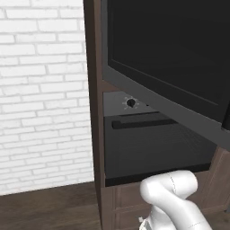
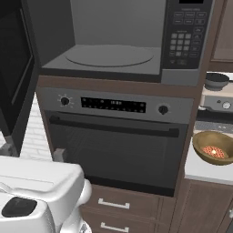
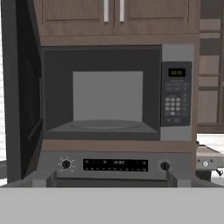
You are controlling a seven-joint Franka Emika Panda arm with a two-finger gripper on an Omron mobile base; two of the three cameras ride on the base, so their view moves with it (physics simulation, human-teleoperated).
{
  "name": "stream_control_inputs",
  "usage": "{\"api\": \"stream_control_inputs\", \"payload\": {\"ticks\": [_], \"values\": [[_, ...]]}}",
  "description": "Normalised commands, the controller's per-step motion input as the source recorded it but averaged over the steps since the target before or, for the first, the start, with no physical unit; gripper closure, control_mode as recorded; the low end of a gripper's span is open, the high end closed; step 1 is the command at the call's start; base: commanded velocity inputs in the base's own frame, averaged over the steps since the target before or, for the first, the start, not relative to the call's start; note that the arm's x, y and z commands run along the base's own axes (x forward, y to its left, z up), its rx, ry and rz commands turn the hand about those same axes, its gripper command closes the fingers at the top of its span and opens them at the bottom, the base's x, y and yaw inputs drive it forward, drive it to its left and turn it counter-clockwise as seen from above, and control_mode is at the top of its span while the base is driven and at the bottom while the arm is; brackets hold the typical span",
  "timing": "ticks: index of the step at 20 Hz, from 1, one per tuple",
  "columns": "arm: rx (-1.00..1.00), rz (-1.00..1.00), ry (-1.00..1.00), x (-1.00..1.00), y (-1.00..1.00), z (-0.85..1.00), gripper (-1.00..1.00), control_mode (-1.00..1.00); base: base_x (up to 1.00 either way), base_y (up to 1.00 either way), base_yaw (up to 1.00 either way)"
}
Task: Open the microwave, place the bowl with waffle inside the microwave, then close the microwave door and turn it on.
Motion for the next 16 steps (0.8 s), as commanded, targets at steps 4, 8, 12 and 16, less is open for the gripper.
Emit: {"api": "stream_control_inputs", "payload": {"ticks": [4, 8, 12, 16], "values": [[0.00, 0.02, -0.01, 0.00, -0.04, 0.00, -1.00, -1.00, 0.00, 0.00, 0.00], [0.00, 0.00, 0.00, 0.03, -0.05, -0.01, -1.00, -1.00, 0.00, 0.00, 0.00], [0.00, 0.00, 0.07, 0.51, -0.03, -0.02, -1.00, -1.00, 0.00, 0.00, 0.00], [0.00, 0.00, 0.14, 0.57, 0.00, 0.00, -1.00, -1.00, 0.00, 0.00, 0.00]]}}
